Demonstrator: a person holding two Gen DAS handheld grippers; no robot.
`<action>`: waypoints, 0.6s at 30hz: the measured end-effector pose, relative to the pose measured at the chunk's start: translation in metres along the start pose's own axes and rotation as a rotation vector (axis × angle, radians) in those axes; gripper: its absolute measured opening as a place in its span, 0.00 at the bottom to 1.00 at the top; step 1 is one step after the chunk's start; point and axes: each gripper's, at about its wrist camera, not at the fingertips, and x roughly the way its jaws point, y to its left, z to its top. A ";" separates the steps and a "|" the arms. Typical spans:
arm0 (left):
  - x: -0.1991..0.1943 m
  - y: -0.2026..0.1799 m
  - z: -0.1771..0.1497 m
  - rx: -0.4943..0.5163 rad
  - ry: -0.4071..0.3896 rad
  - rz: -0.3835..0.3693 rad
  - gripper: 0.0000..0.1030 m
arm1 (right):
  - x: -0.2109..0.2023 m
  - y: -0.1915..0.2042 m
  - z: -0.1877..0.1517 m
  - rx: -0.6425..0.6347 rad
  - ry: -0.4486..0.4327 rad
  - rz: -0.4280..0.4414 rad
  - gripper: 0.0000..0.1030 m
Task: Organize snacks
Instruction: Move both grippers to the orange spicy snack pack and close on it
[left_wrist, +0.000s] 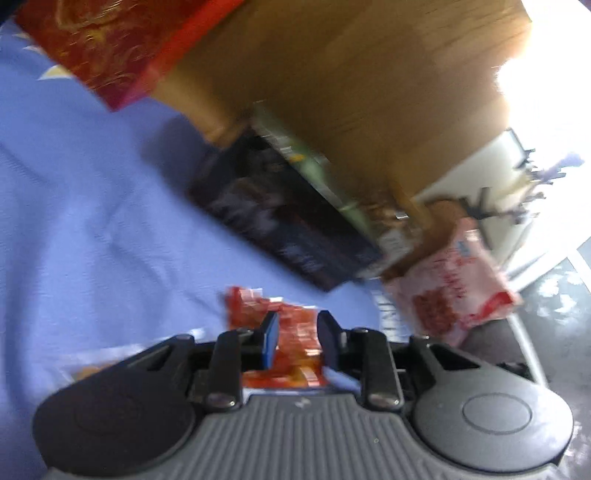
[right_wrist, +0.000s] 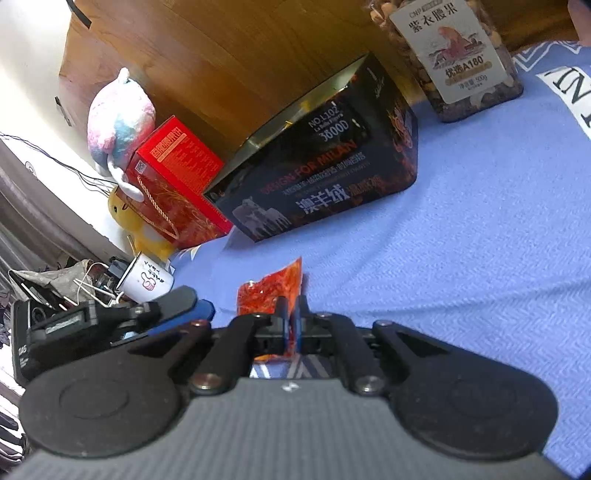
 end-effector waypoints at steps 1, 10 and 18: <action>0.004 0.003 -0.001 -0.006 0.014 0.030 0.23 | 0.000 0.001 -0.001 -0.004 -0.002 -0.006 0.08; 0.010 0.003 -0.011 0.081 0.008 0.027 0.14 | 0.007 0.005 0.002 -0.019 -0.007 -0.054 0.28; 0.013 0.000 -0.014 0.117 0.003 0.031 0.14 | 0.017 0.008 0.003 -0.015 0.033 -0.010 0.21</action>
